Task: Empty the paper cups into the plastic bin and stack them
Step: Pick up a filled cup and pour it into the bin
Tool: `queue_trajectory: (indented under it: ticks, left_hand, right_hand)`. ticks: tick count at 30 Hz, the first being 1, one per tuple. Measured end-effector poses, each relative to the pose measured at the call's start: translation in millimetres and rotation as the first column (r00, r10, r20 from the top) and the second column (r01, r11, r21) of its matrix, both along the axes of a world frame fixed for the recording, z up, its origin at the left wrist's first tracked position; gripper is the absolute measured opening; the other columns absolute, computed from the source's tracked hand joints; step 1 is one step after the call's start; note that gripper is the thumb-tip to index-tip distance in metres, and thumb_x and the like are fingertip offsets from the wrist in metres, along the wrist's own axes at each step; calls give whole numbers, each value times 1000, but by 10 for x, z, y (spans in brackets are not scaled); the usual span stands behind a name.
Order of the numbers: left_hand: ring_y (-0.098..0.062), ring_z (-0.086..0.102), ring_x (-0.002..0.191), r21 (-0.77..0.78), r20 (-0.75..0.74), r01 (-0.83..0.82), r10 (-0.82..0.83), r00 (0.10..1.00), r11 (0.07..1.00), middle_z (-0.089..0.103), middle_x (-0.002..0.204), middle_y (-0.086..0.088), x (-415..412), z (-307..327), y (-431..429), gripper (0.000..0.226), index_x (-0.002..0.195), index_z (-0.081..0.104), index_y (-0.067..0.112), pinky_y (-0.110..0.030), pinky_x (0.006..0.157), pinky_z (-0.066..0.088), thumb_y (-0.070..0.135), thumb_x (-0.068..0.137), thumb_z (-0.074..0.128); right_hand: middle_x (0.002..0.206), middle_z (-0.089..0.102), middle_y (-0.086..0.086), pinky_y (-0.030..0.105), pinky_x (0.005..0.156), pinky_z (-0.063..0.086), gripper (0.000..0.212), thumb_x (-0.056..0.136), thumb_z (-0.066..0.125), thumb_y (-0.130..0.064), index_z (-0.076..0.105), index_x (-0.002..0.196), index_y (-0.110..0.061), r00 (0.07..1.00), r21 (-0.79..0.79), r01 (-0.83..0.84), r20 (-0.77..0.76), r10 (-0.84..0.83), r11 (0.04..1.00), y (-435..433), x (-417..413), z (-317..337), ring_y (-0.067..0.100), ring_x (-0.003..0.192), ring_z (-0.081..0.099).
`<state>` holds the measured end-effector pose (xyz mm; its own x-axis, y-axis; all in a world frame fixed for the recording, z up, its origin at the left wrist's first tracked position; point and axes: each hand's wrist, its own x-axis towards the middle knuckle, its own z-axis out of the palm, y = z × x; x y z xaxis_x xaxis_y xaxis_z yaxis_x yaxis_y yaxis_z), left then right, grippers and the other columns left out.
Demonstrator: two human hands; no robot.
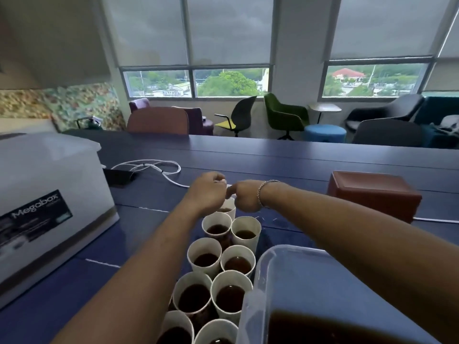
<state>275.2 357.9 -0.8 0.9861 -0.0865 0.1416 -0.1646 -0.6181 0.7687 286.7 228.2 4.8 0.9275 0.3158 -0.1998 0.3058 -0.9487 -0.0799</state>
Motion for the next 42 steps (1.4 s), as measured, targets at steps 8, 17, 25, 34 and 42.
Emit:
queue_trajectory:
  ticks: [8, 17, 25, 34, 42]
  left_hand:
    - [-24, 63, 99, -2, -66, 2, -2, 998, 1000, 69, 114, -3, 177, -225, 39, 26, 118, 66, 18, -27, 79, 46, 20, 98, 50]
    - [-22, 62, 81, 132, -42, -46, 52, 998, 990, 70, 92, -4, 198, -223, 58, 17, 94, 68, 19, -37, 81, 54, 27, 95, 53]
    - [-35, 67, 89, 117, -46, -86, 92, 995, 989, 70, 99, -15, -42, 171, -442, 56, 97, 69, 7, -45, 81, 57, 54, 86, 39]
    - [-29, 72, 66, -75, 47, 41, -37, 998, 996, 70, 77, -12, -777, 680, -1170, 32, 93, 66, 7, -49, 71, 61, 32, 92, 45]
    - [-27, 74, 69, -111, 39, 235, -232, 972, 966, 71, 96, -12, -1586, 772, -1615, 34, 111, 68, 15, -45, 69, 63, 26, 92, 42]
  right_hand:
    - [122, 62, 12, 31, 86, 46, 35, 95, 41, -16, 62, 121, -7, 995, -192, -42, -99, 23, 980, 16, 291, -338, 26, 102, 58]
    - [116, 66, 12, 36, 85, 53, 29, 93, 45, -19, 65, 109, -5, 995, -61, 86, -44, -88, 994, -198, 309, -37, 27, 94, 59]
    - [108, 69, 8, 32, 80, 50, 25, 91, 57, -18, 71, 110, -10, 991, 30, 106, 85, -108, 994, -608, -289, 693, 25, 96, 63]
    - [113, 58, -1, 32, 85, 50, 69, 86, 70, -23, 36, 146, -21, 944, 427, 170, 190, -272, 888, -1401, -1496, 1027, 18, 97, 61]
    - [116, 66, -3, 38, 91, 54, 60, 76, 81, -28, 55, 130, -26, 896, 778, 277, 3, -445, 564, -1862, -2338, 559, 17, 106, 62]
